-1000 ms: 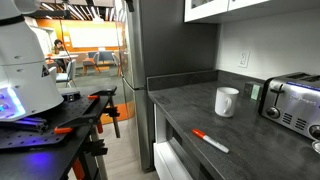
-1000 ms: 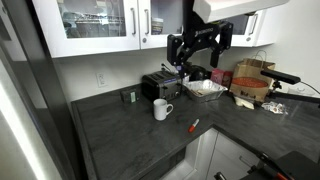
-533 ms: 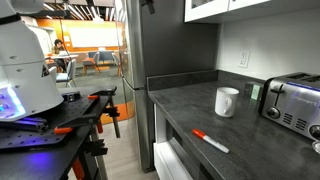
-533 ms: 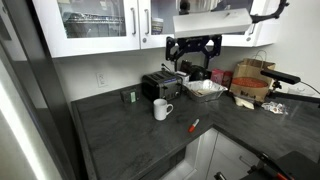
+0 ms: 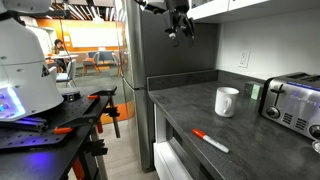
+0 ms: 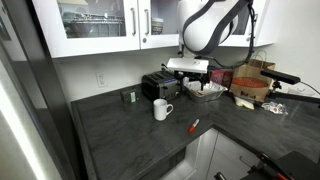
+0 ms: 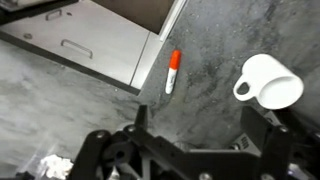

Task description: Put the marker in the mug

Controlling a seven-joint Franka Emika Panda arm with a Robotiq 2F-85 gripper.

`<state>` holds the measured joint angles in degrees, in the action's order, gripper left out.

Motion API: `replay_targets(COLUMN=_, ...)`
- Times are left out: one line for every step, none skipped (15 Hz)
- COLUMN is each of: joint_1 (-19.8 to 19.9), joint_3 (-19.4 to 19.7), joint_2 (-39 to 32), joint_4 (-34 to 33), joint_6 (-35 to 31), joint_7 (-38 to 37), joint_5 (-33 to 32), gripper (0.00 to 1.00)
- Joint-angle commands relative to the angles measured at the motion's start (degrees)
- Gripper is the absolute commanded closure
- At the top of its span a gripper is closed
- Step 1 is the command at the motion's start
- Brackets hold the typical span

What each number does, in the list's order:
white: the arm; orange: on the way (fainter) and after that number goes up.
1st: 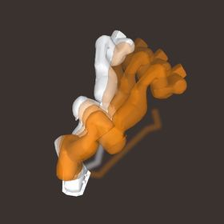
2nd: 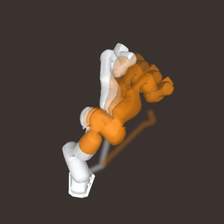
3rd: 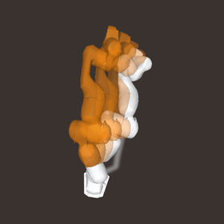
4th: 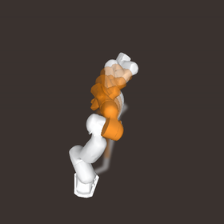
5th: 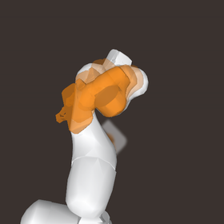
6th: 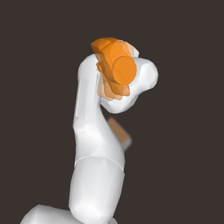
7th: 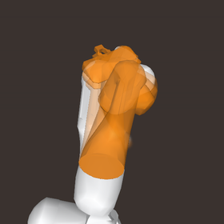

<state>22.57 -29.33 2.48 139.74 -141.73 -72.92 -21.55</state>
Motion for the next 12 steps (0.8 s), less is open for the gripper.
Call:
replay_targets(joint_1=-10.3, joint_3=12.2, joint_2=-15.4, joint_4=-9.8, joint_6=0.7, joint_7=-7.2, joint_5=-0.2, gripper=0.00)
replay_targets(joint_1=-13.0, joint_3=15.6, joint_2=-19.4, joint_4=-12.2, joint_6=-0.2, joint_7=-5.9, joint_5=3.1, gripper=0.00)
replay_targets(joint_1=-15.4, joint_3=18.2, joint_2=-22.6, joint_4=-14.8, joint_6=-0.4, joint_7=-4.4, joint_5=7.6, gripper=0.00)
replay_targets(joint_1=-17.5, joint_3=20.4, joint_2=-25.7, joint_4=-17.2, joint_6=-0.5, joint_7=-3.9, joint_5=11.6, gripper=0.00)
replay_targets(joint_1=-19.3, joint_3=22.0, joint_2=-28.0, joint_4=-19.2, joint_6=-0.6, joint_7=-2.9, joint_5=14.8, gripper=0.00)
replay_targets(joint_1=-21.2, joint_3=23.7, joint_2=-30.2, joint_4=-21.2, joint_6=-0.1, joint_7=-2.6, joint_5=17.0, gripper=0.00)
replay_targets(joint_1=-24.6, joint_3=26.6, joint_2=-31.1, joint_4=-22.5, joint_6=1.0, joint_7=-3.7, joint_5=15.6, gripper=0.00)
replay_targets(joint_1=-24.6, joint_3=27.0, joint_2=-29.9, joint_4=-20.0, joint_6=-1.4, joint_7=-1.4, joint_5=17.4, gripper=0.00)
replay_targets(joint_1=-26.0, joint_3=28.3, joint_2=-31.0, joint_4=-21.0, joint_6=-1.4, joint_7=-1.5, joint_5=17.8, gripper=0.00)
replay_targets(joint_1=-26.8, joint_3=29.1, joint_2=-31.2, joint_4=-21.0, joint_6=-1.4, joint_7=-1.6, joint_5=18.2, gripper=0.00)
replay_targets(joint_1=-27.2, joint_3=29.4, joint_2=-31.2, joint_4=-21.0, joint_6=-1.3, joint_7=-1.6, joint_5=18.3, gripper=0.00)
replay_targets(joint_1=-27.3, joint_3=29.4, joint_2=-31.0, joint_4=-21.0, joint_6=-1.3, joint_7=-1.7, joint_5=18.3, gripper=0.00)
